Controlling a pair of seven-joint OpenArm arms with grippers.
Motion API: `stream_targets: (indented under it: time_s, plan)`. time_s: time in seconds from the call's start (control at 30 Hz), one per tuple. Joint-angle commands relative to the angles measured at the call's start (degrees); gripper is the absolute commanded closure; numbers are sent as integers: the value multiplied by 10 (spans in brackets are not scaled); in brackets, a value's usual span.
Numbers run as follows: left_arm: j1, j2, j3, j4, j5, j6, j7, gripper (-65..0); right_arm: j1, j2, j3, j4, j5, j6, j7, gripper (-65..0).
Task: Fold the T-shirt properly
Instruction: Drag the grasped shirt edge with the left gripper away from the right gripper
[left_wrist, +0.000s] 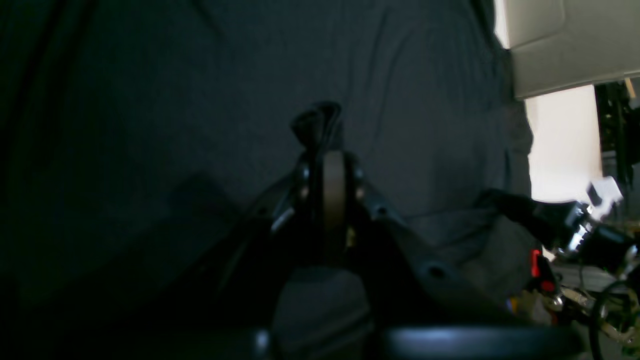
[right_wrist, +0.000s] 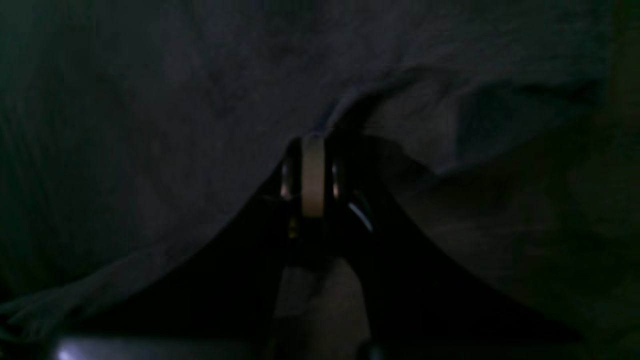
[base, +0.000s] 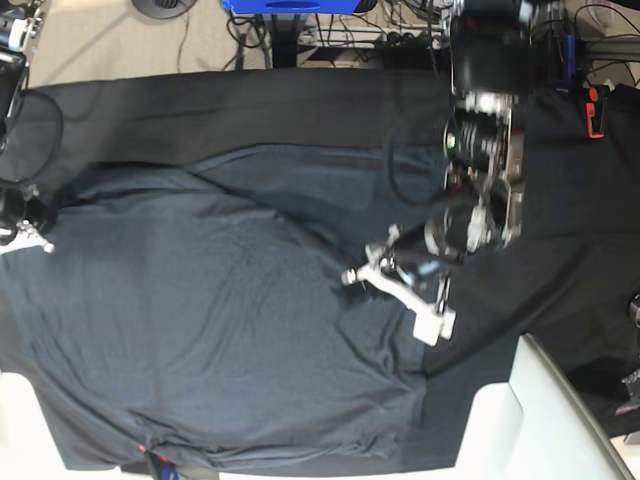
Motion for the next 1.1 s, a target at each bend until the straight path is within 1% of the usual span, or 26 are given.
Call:
stream_targets:
  time_s: [0.0,0.1,0.2,0.3,0.37,0.4,0.47,0.53,0.57,0.6,0.63,0.67,0.73,0.77,0.8,0.87,0.9,0.93,0.97,1.0,1.03,1.07]
  plan:
    - [-16,0,0,-3,-10,-5,-7,0,12,13,3,8,5,2,12,-6]
    - [-31,0,0,-30,-10,-5,-17,0,17,13,3,8,5,4,15,-9]
    - [-32,-1,0,-37,-10,-5,-57,0,19,12,7,9,5,7,16,-17]
    - [-36,-1,0,-45,-9,-5,-70,0,31,10,8,10,6,7,25,-92]
    - [-43,-1,1,-48,-9,-5,-70,0,36,12,4,10,6,7,26,-177]
    - [-44,-1,0,-49,-9,-5,-71,-41,37,12,4,10,6,7,27,-225]
    - [-44,-1,-7,-47,-9,-5,-71,-230,46,12,5,17,6,7,28,-354]
    - [-44,-6,-8,-35,-13,-5,-71,-395,44,12,9,39,6,7,29,-482]
    - [-40,-10,-8,-20,-13,-5,-71,-461,35,12,12,58,8,7,31,-525]
    - [-38,-16,-7,-4,-14,-5,-71,-502,27,12,25,77,8,7,31,-534]
    - [-30,-19,-7,15,-14,-5,-70,-523,17,12,40,96,9,7,31,-534]
    - [-16,-24,-7,42,-14,-5,-69,-528,2,9,67,123,9,7,31,-534]
    - [14,-41,-7,105,-14,-5,-69,-510,-29,5,114,163,10,7,27,-534]
    - [36,-53,-7,146,-12,-5,-69,-494,-43,-5,139,175,11,7,26,-534]
    - [60,-64,-6,183,-11,-5,-69,-471,-55,-15,163,177,11,7,26,-534]
    - [108,-91,-7,246,-10,-5,-70,-413,-73,-26,202,171,9,11,27,-536]
    - [127,-105,-7,263,-10,-5,-70,-380,-81,-30,213,163,10,22,28,-536]
    - [147,-119,-8,274,-12,-5,-72,-337,-86,-33,224,148,10,42,30,-536]
    - [164,-123,-15,277,-14,-5,-72,-288,-87,-34,231,129,10,68,31,-536]
    - [175,-121,-28,276,-16,-5,-72,-244,-86,-34,237,109,10,91,31,-536]
    - [189,-111,-44,273,-22,-5,-72,-191,-84,-34,246,84,10,112,31,-536]
    - [203,-98,-63,266,-28,-5,-71,-137,-75,-34,258,59,8,126,31,-536]
